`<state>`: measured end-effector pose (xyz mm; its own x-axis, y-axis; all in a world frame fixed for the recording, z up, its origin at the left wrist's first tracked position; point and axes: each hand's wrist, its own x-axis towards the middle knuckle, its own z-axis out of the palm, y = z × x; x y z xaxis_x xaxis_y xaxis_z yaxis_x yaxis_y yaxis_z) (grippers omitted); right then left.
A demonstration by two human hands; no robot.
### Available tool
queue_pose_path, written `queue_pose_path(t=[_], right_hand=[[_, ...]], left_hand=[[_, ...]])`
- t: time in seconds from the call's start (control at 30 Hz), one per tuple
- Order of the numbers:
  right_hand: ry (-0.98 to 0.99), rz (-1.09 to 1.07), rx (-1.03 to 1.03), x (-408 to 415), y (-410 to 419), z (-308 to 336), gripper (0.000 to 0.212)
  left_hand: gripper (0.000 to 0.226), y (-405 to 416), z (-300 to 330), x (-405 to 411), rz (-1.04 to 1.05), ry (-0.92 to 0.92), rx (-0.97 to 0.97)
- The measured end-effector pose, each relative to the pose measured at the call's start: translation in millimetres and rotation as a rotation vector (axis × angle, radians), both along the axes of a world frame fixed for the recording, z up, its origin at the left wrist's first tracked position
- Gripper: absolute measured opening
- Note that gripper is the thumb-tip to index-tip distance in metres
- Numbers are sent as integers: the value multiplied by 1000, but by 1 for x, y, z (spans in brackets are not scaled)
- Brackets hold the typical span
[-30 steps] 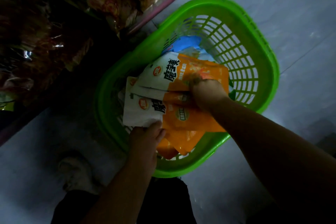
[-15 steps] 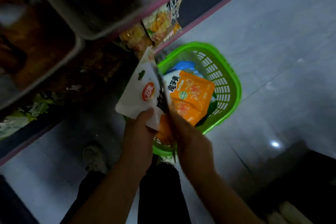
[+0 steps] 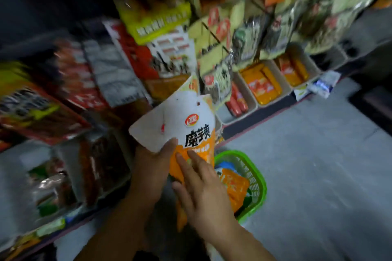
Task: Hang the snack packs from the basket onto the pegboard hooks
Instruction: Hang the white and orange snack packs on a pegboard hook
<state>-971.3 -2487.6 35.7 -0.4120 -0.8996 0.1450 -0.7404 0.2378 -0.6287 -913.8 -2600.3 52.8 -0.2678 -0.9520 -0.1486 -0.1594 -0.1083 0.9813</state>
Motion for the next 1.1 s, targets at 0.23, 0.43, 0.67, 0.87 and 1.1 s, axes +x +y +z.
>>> queue_pose_path(t=[0.23, 0.43, 0.67, 0.87, 1.1], right_hand=[[-313, -96, -377, -21, -62, 89, 33], [-912, 134, -208, -34, -118, 155, 86], [-1216, 254, -448, 18, -161, 185, 30], [-1027, 237, -512, 45, -181, 205, 17], [-858, 259, -515, 65, -204, 210, 15]], left_hand=[[37, -33, 103, 68, 15, 72, -252], [35, -53, 156, 127, 40, 142, -301], [32, -94, 185, 180, -23, 274, -145], [41, -126, 220, 198, 197, 323, -234], [25, -148, 233, 219, 69, 312, -240]])
